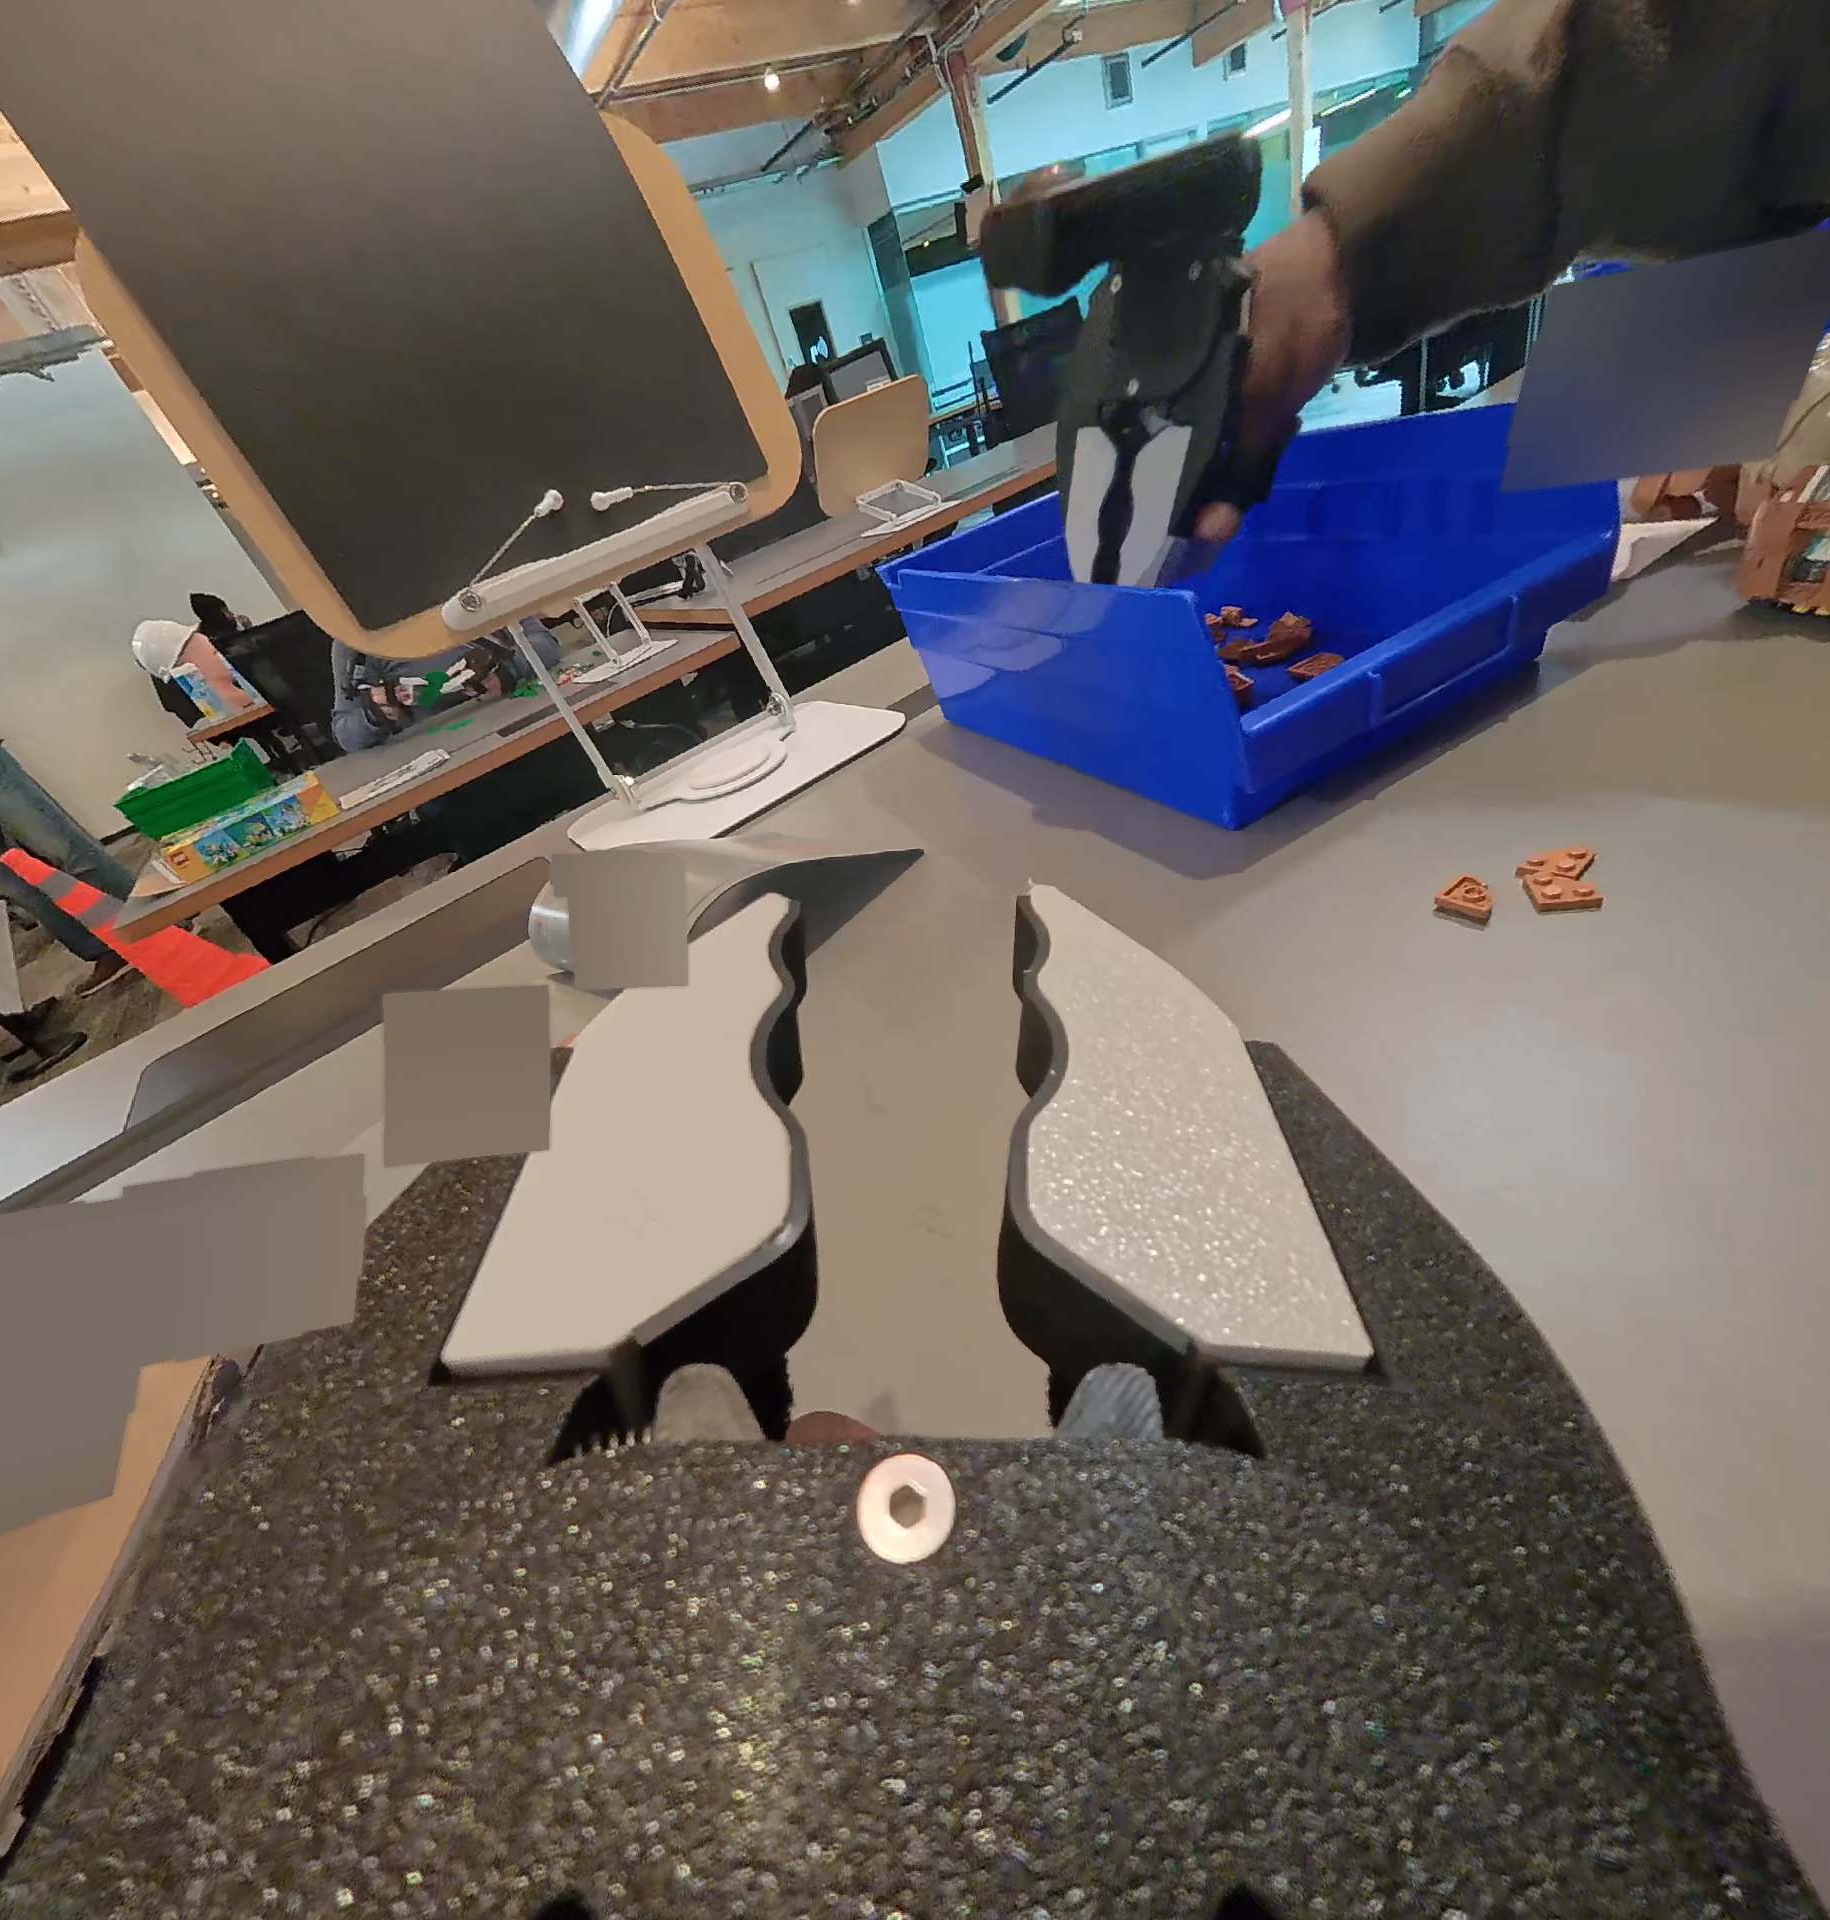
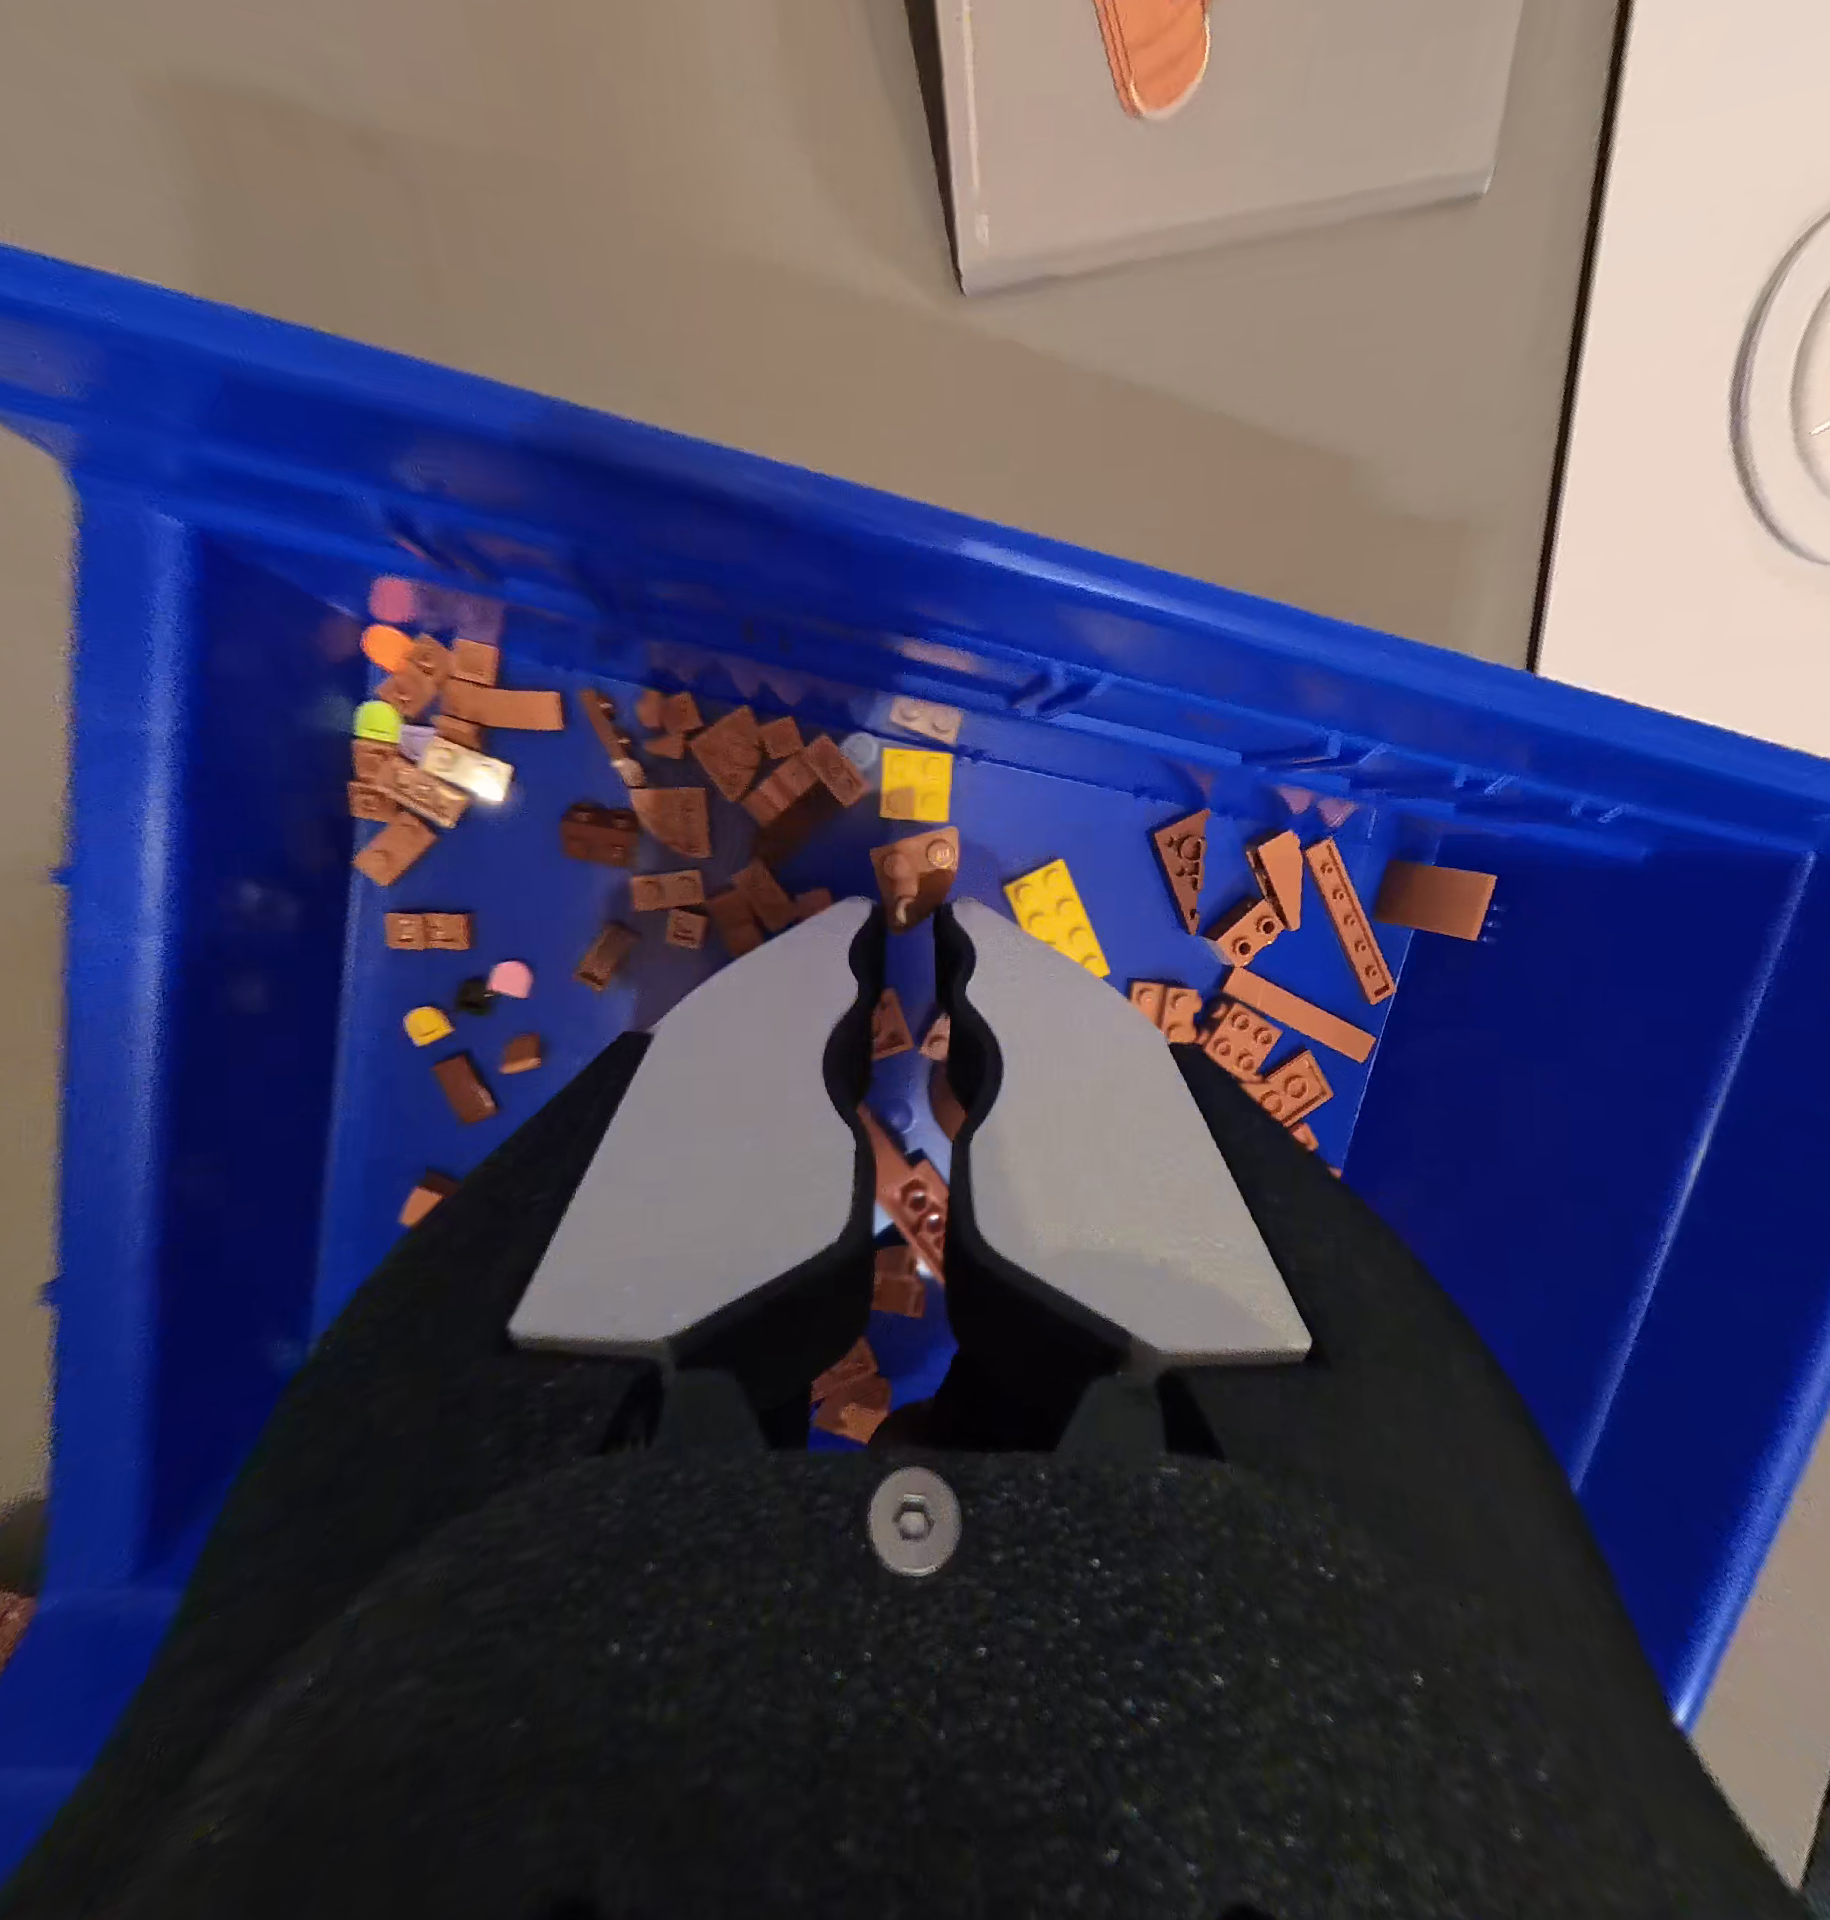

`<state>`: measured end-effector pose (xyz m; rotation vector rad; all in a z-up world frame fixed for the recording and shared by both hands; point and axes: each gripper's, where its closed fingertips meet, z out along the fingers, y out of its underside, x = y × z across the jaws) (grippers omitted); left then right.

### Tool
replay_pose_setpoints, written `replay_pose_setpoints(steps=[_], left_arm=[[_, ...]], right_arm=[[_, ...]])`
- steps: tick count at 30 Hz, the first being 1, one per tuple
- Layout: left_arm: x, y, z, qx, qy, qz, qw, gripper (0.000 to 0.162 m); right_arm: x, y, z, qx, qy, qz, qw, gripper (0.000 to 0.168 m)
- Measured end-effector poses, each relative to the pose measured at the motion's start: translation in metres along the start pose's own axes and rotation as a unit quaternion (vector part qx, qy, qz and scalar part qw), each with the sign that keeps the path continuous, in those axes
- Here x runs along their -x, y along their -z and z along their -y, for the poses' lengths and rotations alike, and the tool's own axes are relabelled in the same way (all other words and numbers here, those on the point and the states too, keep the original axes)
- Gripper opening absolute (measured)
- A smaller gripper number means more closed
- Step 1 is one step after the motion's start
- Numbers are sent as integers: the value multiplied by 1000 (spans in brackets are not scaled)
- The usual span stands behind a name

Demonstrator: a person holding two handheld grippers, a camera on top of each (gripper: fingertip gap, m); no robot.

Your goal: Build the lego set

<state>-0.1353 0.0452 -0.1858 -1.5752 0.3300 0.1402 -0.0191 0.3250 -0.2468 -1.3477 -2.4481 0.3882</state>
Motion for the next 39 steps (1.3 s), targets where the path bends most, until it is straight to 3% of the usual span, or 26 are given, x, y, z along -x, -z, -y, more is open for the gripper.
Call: replay_pose_setpoints(steps=[7,12,19,25,39], left_arm=[[-4,0,2,-3,-4,-7,1000,38],[-1,3,3,-5,-5,0,1000,38],[-8,3,8,-15,-12,-12,1000,38],[-16,7,8,-22,-17,-11,1000,38],[-20,18,8,-34,-3,18,999,35]], right_arm=[[31,23,15,-38,-11,6,999,8],[107,50,59,-101,-44,30,993,8],[206,-2,57,-80,-94,31,992,8],[218,-31,49,-87,-141,-15,986,9],[204,-20,58,-169,-164,-98,967,23]])
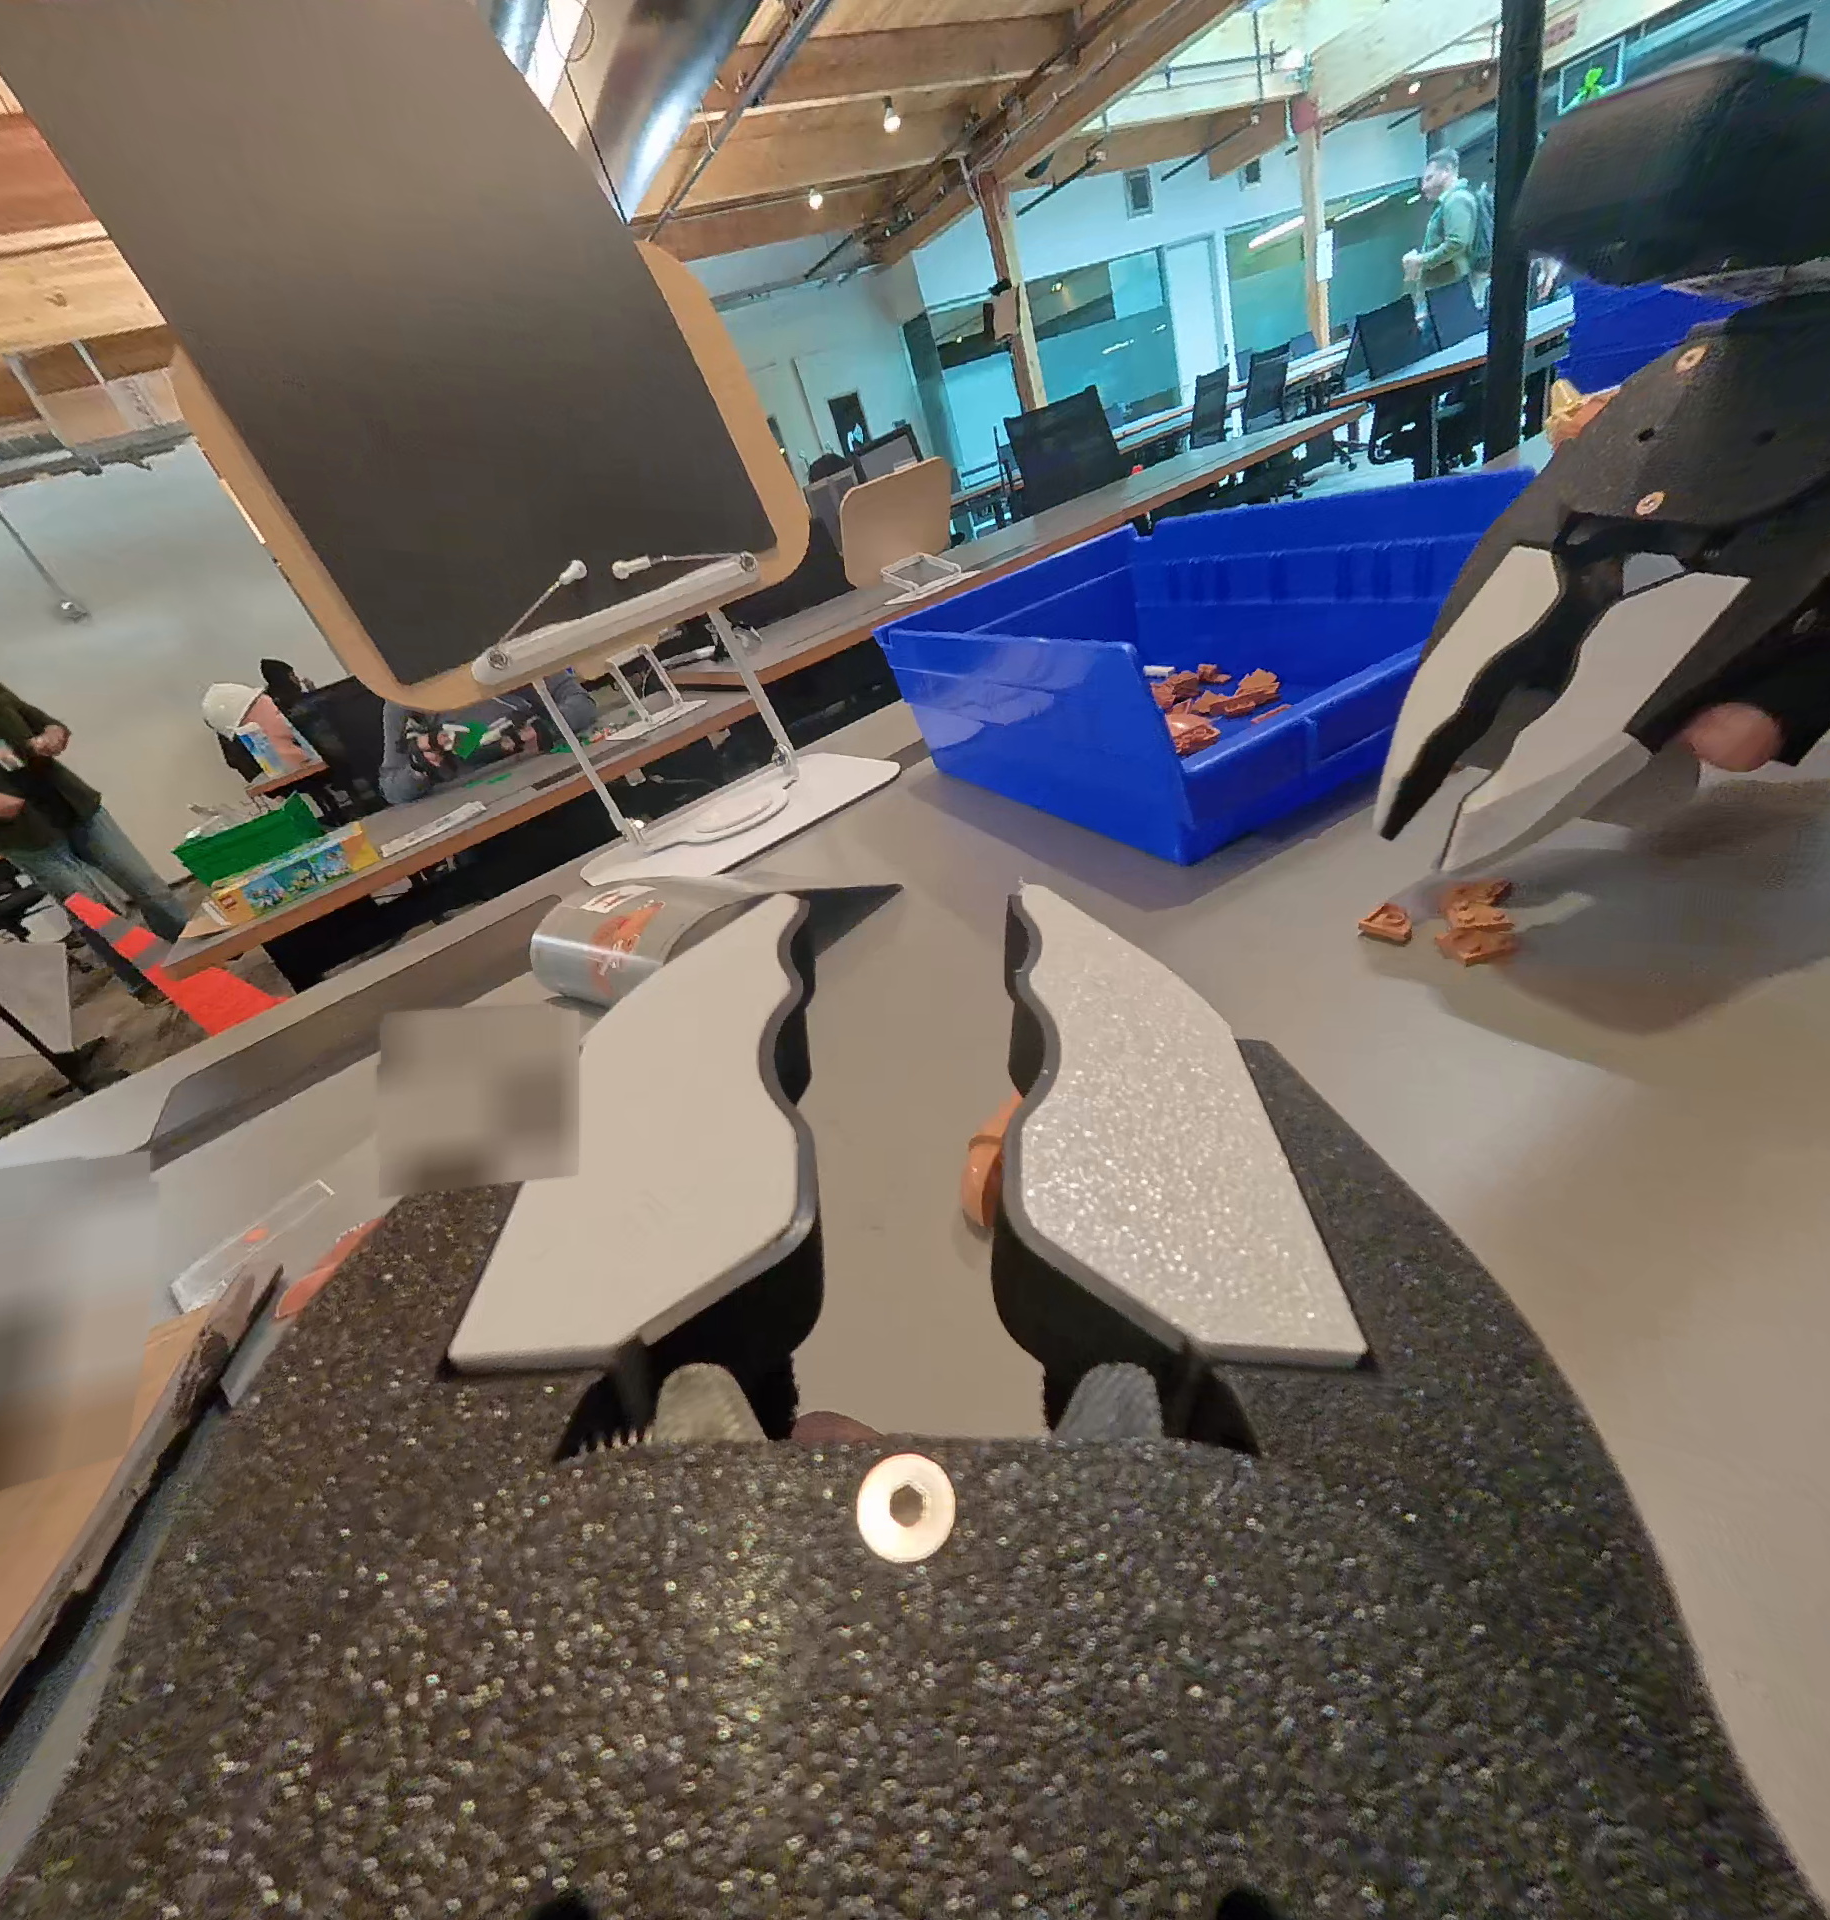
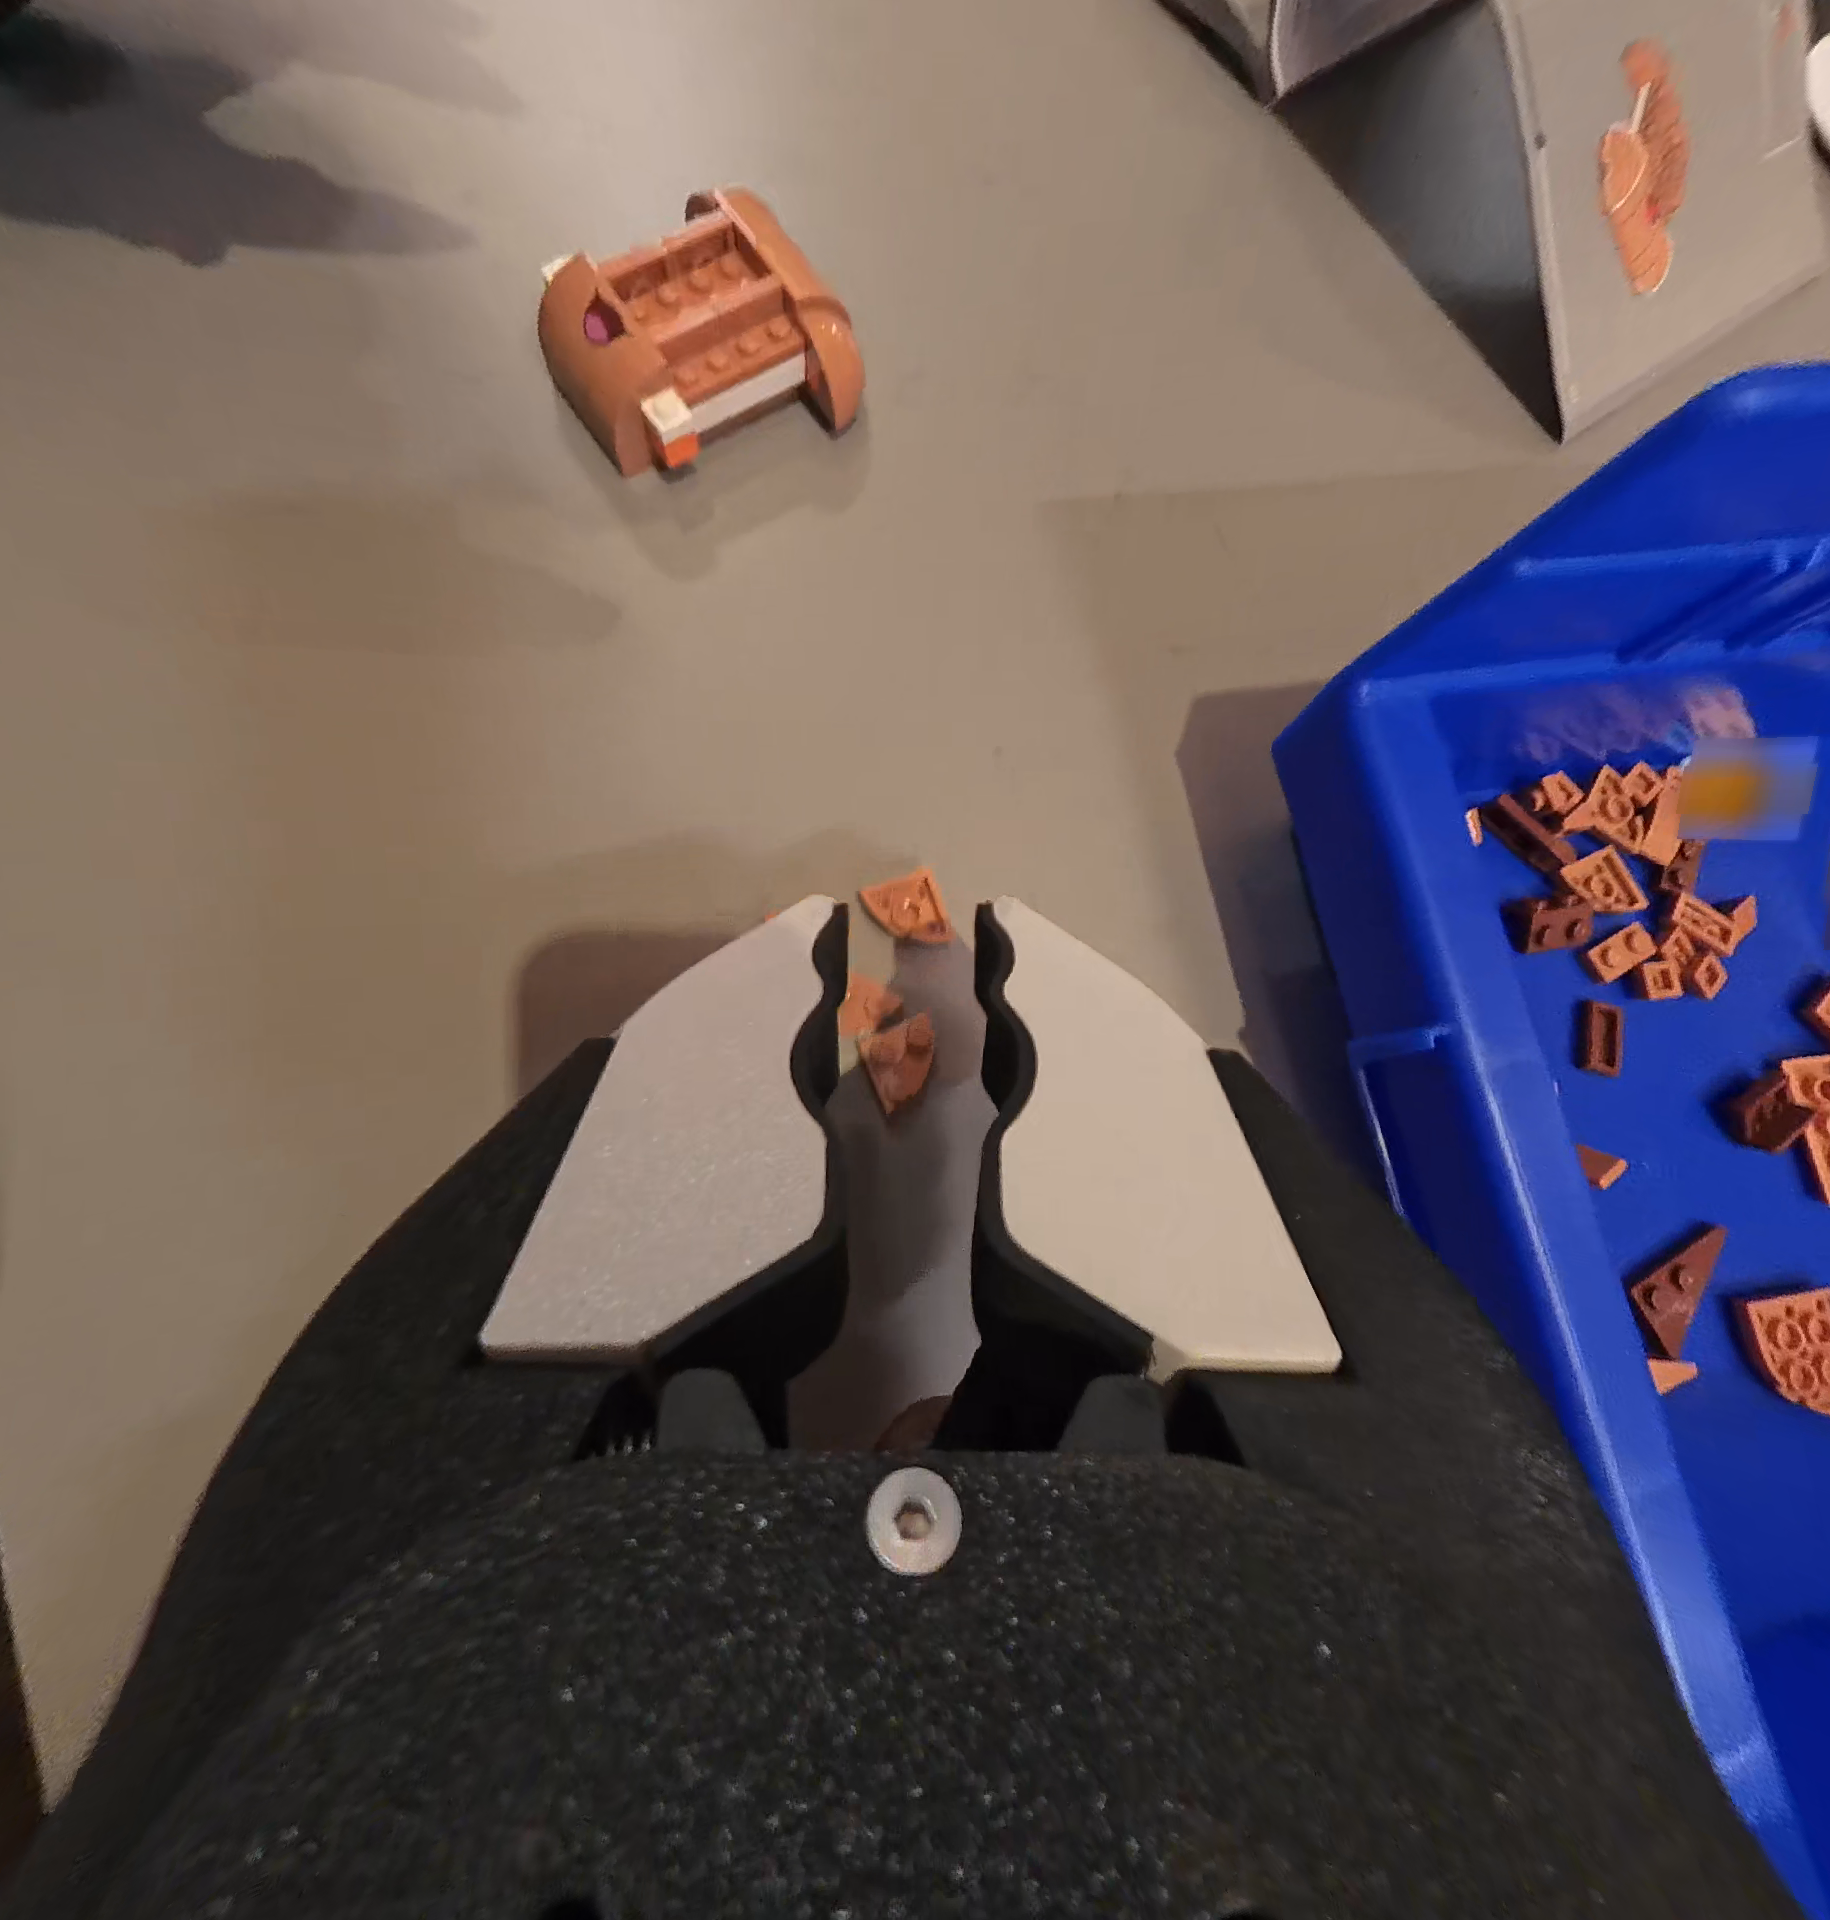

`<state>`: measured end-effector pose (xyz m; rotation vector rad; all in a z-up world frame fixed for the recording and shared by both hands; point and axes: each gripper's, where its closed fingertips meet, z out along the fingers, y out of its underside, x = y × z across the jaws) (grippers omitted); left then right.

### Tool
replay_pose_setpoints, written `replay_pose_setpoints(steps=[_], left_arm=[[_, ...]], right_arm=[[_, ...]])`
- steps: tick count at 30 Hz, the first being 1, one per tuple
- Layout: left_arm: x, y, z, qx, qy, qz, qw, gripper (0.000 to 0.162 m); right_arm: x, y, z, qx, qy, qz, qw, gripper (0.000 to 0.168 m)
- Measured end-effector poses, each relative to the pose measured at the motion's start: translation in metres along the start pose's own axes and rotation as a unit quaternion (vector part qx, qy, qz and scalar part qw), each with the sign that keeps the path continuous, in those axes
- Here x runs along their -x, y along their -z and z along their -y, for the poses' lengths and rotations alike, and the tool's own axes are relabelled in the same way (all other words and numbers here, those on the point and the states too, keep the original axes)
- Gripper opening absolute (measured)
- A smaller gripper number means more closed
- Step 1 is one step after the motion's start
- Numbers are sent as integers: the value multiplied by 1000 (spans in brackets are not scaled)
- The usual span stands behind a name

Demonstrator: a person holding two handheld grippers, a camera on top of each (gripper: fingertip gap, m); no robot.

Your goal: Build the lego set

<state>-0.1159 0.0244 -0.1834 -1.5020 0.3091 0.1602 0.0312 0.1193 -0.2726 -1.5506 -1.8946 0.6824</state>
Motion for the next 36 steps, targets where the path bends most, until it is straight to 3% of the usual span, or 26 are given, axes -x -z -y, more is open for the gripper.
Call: replay_pose_setpoints(steps=[7,13,24,31,36], left_arm=[[2,-5,-17,44,10,1,999,35],[3,-7,-24,64,31,-4,997,35],[15,-10,-31,77,111,-7,991,32],[13,-8,-29,72,106,-2,992,32],[8,-6,-5,24,77,-1,997,29]], right_arm=[[-14,-6,24,-106,-25,-40,993,23],[-25,0,30,-168,-79,-27,982,24],[-32,4,31,-188,-129,2,974,25],[-31,21,32,-230,-144,1,962,23],[-19,28,18,-190,-93,-26,977,27]])
